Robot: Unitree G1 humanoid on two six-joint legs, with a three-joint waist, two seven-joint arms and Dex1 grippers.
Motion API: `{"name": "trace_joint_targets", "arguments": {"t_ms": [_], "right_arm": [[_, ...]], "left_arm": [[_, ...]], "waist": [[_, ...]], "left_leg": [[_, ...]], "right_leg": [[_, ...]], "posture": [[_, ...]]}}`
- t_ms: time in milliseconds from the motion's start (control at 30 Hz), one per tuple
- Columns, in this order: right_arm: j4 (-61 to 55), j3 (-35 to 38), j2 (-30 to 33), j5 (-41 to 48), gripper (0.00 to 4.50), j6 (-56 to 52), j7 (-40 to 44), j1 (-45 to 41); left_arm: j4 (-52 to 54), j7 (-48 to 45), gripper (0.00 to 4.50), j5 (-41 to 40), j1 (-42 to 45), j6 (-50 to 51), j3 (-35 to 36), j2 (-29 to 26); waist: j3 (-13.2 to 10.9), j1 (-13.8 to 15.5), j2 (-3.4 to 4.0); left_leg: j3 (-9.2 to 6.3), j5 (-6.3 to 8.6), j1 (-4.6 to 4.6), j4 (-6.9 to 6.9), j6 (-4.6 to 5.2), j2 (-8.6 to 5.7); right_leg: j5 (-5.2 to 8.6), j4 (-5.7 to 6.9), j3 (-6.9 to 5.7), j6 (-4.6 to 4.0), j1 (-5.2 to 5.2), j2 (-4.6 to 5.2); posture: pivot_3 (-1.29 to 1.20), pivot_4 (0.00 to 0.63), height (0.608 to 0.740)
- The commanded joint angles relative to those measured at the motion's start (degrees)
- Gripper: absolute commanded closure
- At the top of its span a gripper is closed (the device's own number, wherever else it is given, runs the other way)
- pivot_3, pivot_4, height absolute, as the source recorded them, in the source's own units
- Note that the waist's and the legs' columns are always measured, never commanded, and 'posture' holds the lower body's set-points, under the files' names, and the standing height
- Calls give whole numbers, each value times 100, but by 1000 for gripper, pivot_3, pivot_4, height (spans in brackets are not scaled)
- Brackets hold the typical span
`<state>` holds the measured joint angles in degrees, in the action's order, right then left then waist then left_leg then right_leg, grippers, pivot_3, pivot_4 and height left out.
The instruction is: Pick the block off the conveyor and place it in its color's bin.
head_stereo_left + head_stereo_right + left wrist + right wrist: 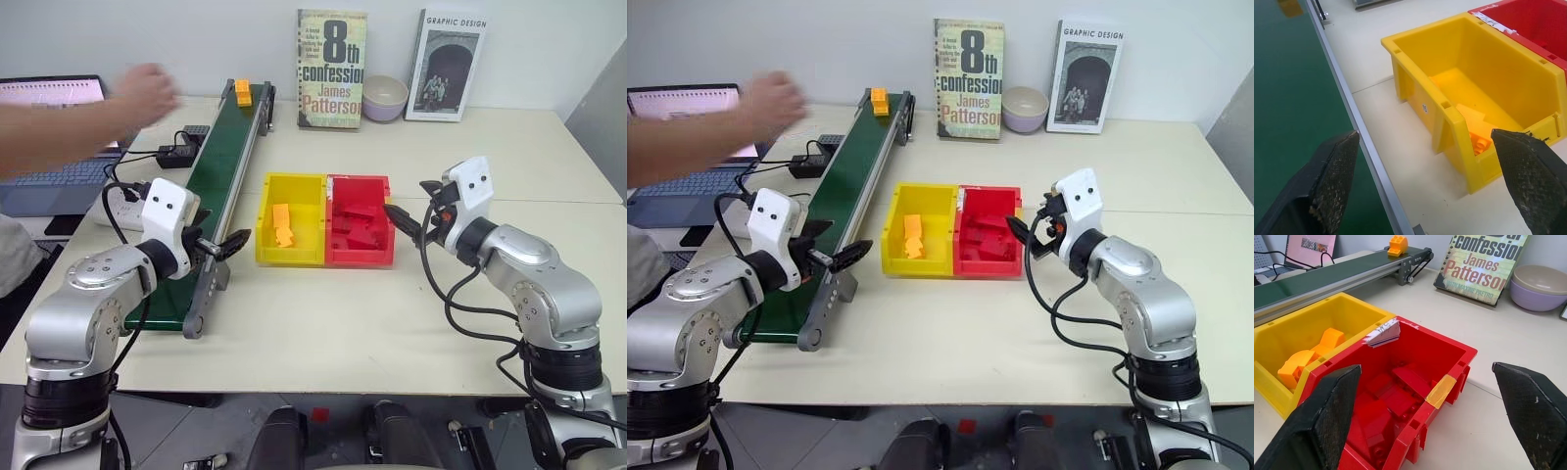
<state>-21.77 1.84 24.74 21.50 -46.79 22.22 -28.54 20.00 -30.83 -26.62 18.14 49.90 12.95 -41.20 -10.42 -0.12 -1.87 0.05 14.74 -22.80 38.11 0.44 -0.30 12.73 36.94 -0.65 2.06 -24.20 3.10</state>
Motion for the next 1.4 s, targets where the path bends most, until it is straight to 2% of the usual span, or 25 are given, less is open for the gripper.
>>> {"name": "trace_joint_targets", "arguments": {"t_ms": [33,233,433,567,700,900,1400], "right_arm": [[-203,96,52,14,0,81,9,-48],[-108,75,148,9,0,177,181,-84],[-179,27,404,827,0,271,1495,-458],[-172,-19,447,1576,0,52,2260,-750],[-41,-215,425,1648,0,219,2561,-780],[-45,-282,361,1631,0,352,2527,-795],[-319,-295,463,1426,0,475,2134,-485]], "left_arm": [[256,-53,26,-141,68,42,153,-74],[305,-34,26,-178,34,54,297,-177],[221,1207,26,-137,236,110,1176,587],[278,1665,26,38,42,-9,1225,969],[301,1878,26,107,-40,-176,1119,1256],[338,2066,26,190,-96,-264,1128,1410],[13,2083,26,388,83,-449,878,1384]], "waist": [[0,0,0],[0,0,0],[0,0,0],[-1,0,1],[1,9,-2],[1,11,-2],[1,12,-2]], "left_leg": [[0,0,0,0,0,0],[-1,0,0,0,0,1],[0,0,1,1,0,0],[-7,0,2,0,0,3],[-9,0,1,0,0,3],[-5,0,1,3,0,0],[-8,0,0,2,0,3]], "right_leg": [[0,0,0,0,0,0],[0,0,-1,0,-1,0],[0,0,-2,0,0,0],[-1,0,-4,1,3,0],[-1,0,-5,0,3,5],[-1,0,-1,-1,4,8],[-1,0,-3,-1,3,11]], "posture": [[0,150,740],[0,150,740],[0,150,740],[0,150,740],[0,150,740],[0,150,740],[0,150,740]]}}
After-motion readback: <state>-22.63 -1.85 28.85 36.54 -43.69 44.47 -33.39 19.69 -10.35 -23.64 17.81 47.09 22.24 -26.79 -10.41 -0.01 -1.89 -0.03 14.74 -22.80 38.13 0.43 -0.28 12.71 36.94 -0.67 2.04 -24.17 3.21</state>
